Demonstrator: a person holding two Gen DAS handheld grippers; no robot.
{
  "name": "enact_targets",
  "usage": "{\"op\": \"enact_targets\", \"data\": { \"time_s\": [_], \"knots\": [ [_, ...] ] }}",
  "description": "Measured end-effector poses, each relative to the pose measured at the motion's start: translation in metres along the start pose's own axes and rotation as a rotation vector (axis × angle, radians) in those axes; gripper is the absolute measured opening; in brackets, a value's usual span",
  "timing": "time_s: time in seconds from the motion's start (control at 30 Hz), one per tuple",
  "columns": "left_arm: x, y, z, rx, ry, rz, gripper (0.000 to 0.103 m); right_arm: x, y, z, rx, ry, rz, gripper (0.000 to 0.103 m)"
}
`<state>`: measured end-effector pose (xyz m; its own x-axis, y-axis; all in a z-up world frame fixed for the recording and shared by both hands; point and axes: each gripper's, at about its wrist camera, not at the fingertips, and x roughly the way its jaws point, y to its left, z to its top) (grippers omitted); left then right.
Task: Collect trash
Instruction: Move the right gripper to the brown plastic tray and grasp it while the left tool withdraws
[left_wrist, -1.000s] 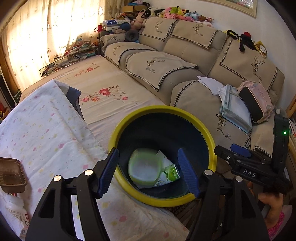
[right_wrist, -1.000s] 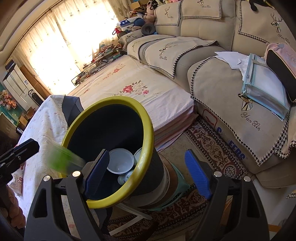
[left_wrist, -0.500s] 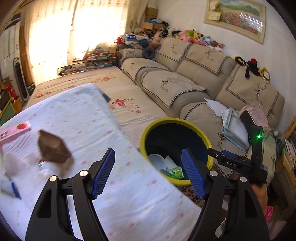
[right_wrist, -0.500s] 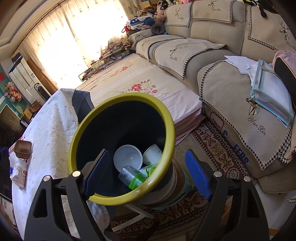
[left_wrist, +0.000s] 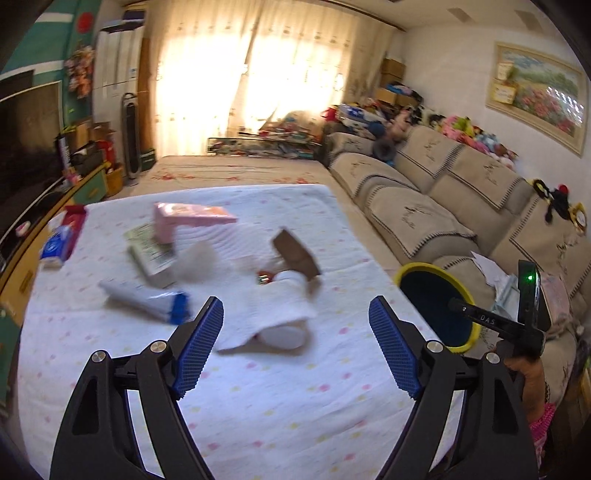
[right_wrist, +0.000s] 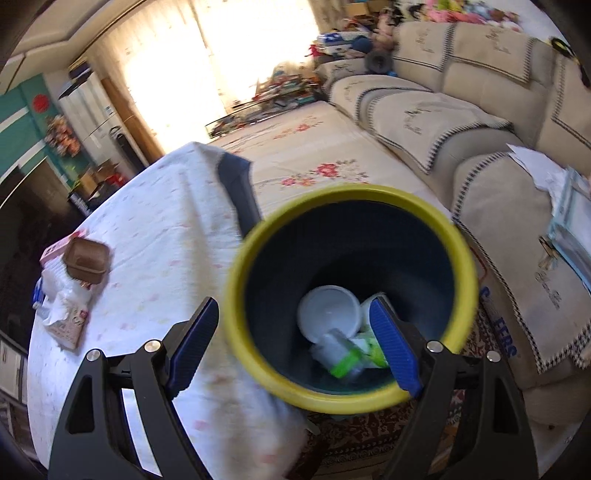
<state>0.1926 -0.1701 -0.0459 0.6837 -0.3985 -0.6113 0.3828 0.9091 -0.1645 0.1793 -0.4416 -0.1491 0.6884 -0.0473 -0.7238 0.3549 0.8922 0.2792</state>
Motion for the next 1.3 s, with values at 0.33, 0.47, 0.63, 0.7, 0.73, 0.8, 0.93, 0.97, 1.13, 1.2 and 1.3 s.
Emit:
{"op": "enact_targets", "data": {
  "time_s": [0.33, 0.47, 0.63, 0.7, 0.73, 0.8, 0.93, 0.97, 1.13, 1.2, 1.3],
  "knots": [
    [-0.036, 0.079, -0.027, -0.116, -0.028, 0.085, 0.081, 0.009, 0.139, 0.016, -0.235, -0.024, 0.136, 0.079],
    [-0.045, 0.096, -0.036, -0.136, -0.028, 0.114, 0.084, 0.014, 0.183, 0.023, -0.299, -0.038, 0.167, 0.072],
    [-0.051, 0.119, -0.048, -0.177, -0.021, 0.132, 0.084, 0.024, 0.228, 0.027, -0.368, -0.026, 0.198, 0.062],
    [-0.053, 0.126, -0.052, -0.192, -0.019, 0.135, 0.084, 0.030, 0.242, 0.029, -0.391, -0.018, 0.199, 0.053],
    [-0.054, 0.128, -0.053, -0.197, -0.018, 0.137, 0.084, 0.034, 0.247, 0.030, -0.397, -0.015, 0.199, 0.049],
    [-0.056, 0.132, -0.054, -0.204, -0.017, 0.140, 0.084, 0.041, 0.254, 0.031, -0.410, -0.005, 0.187, 0.046],
    [-0.056, 0.136, -0.056, -0.210, -0.015, 0.143, 0.084, 0.055, 0.260, 0.034, -0.415, 0.013, 0.167, 0.041],
    [-0.056, 0.137, -0.056, -0.212, -0.015, 0.143, 0.084, 0.059, 0.261, 0.035, -0.414, 0.022, 0.167, 0.039],
    [-0.051, 0.138, -0.057, -0.216, -0.004, 0.135, 0.084, 0.074, 0.263, 0.036, -0.410, 0.055, 0.171, 0.032],
    [-0.051, 0.135, -0.057, -0.213, 0.000, 0.133, 0.084, 0.079, 0.264, 0.035, -0.411, 0.071, 0.179, 0.019],
    [-0.050, 0.134, -0.058, -0.212, 0.003, 0.131, 0.084, 0.081, 0.264, 0.032, -0.413, 0.079, 0.189, 0.005]
  ]
}}
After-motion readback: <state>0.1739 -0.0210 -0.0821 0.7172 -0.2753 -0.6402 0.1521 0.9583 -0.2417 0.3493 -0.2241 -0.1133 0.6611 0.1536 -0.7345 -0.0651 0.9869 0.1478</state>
